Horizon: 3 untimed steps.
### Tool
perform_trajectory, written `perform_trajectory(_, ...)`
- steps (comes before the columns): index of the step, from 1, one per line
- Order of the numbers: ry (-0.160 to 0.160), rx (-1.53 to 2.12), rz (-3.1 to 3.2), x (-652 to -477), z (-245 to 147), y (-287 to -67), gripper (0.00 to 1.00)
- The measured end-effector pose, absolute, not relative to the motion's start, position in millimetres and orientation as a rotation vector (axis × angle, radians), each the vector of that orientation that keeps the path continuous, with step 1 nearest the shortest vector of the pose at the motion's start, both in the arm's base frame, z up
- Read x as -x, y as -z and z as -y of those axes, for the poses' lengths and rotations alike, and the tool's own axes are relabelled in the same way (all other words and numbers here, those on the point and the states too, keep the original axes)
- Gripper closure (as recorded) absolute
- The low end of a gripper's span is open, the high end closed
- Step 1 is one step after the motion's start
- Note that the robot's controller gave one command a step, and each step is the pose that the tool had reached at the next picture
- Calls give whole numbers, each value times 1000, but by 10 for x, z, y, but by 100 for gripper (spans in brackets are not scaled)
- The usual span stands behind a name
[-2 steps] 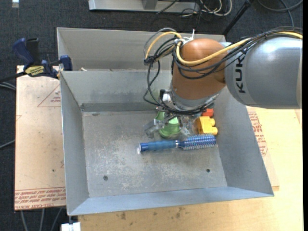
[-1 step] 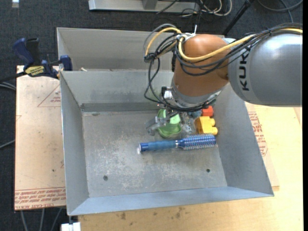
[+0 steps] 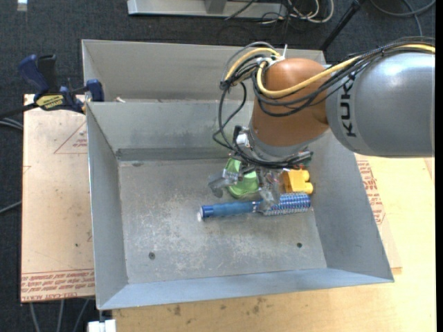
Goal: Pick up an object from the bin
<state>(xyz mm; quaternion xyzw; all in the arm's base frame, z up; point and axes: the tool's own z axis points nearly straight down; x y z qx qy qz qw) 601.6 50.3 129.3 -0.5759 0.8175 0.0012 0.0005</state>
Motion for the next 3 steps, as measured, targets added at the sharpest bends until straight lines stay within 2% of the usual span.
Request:
perform_trajectory(1,-6,1524,-2748,-5966,-630,-856,0)
perform_trajectory(2,-6,1523,-2750,-5965,-628,-861,100)
perform_trajectory(3,0,1523,-2734,-6132,-1288,-2334,100)
